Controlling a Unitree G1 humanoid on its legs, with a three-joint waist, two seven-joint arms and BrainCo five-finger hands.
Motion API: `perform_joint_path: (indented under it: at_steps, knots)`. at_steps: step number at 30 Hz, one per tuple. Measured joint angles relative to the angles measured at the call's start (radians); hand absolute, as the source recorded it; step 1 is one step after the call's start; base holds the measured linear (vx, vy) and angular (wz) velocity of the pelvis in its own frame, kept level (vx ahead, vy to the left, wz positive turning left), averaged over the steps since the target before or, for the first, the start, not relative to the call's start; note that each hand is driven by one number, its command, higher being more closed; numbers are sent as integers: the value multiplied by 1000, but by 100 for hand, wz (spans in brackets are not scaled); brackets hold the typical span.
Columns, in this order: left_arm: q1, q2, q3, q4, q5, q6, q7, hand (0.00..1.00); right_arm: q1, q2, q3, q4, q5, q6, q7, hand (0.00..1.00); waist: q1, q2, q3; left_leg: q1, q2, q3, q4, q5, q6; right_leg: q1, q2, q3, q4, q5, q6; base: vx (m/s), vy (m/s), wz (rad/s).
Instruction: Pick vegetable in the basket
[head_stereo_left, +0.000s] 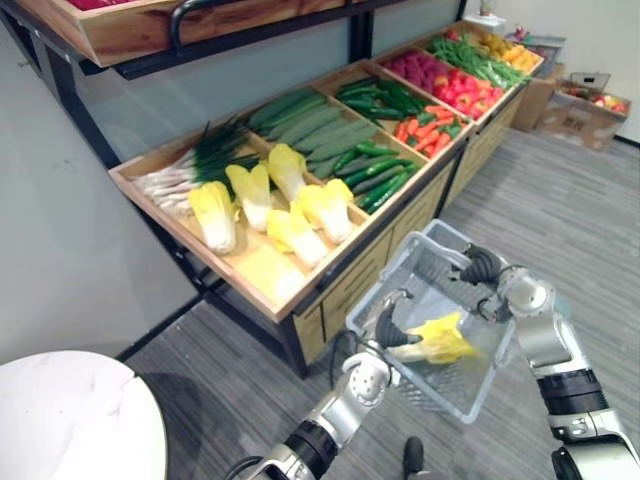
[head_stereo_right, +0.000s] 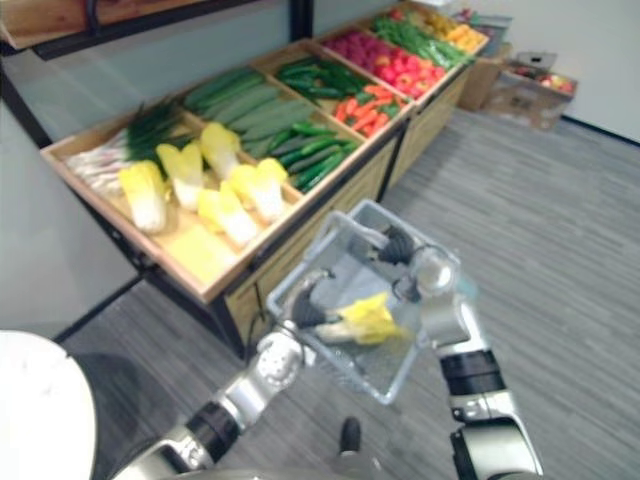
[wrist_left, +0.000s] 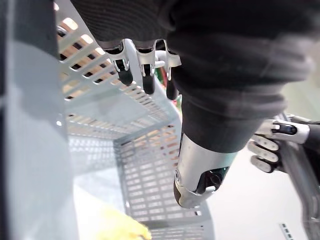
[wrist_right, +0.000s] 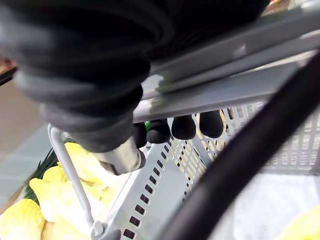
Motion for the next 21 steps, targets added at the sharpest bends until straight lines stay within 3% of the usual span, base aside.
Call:
perform_joint_path:
  at_steps: [3,8,10,12,16,19,21]
  knots:
    - [-1,0,0,0,0,23,-24,0,0,0,0,0,-1,0,0,100,-3,-1,1,0,0,0,0,0,0,0,0,0,0,0,0,-10,-2,0]
    - [-1,0,-1,-22,-4,22,-50,0,1,0,-3,1,-2,-1,1,100,-9,-4,2,0,0,-1,0,0,0,1,-1,0,0,0,0,0,0,0]
    - [2,1,-3,-134,-9,16,-77,0,15,0,-13,8,-4,-10,0,100,-8,-4,2,-1,0,-2,0,0,0,1,-1,-2,0,0,0,0,0,0]
    - [4,2,0,-216,-11,-3,-85,0,39,0,-17,8,-4,-26,-1,100,-7,-3,2,-2,0,-4,0,0,0,2,-1,-5,0,0,0,0,0,4]
    - [24,15,1,-530,-58,-110,-124,0,192,0,-58,11,-1,-58,-15,100,10,4,-2,-15,0,-27,1,0,1,7,-4,-30,0,-1,1,-4,0,15]
    - [82,46,27,-739,-96,-175,-156,0,306,0,-78,64,-1,-75,-52,100,10,19,-8,-17,0,-54,1,1,1,26,-10,-56,0,-3,4,-22,2,26]
    - [121,75,57,-808,-96,-193,-158,0,366,2,-90,92,-1,-95,-97,100,15,27,-10,-17,0,-63,0,1,1,39,-12,-67,0,-7,9,-55,1,20]
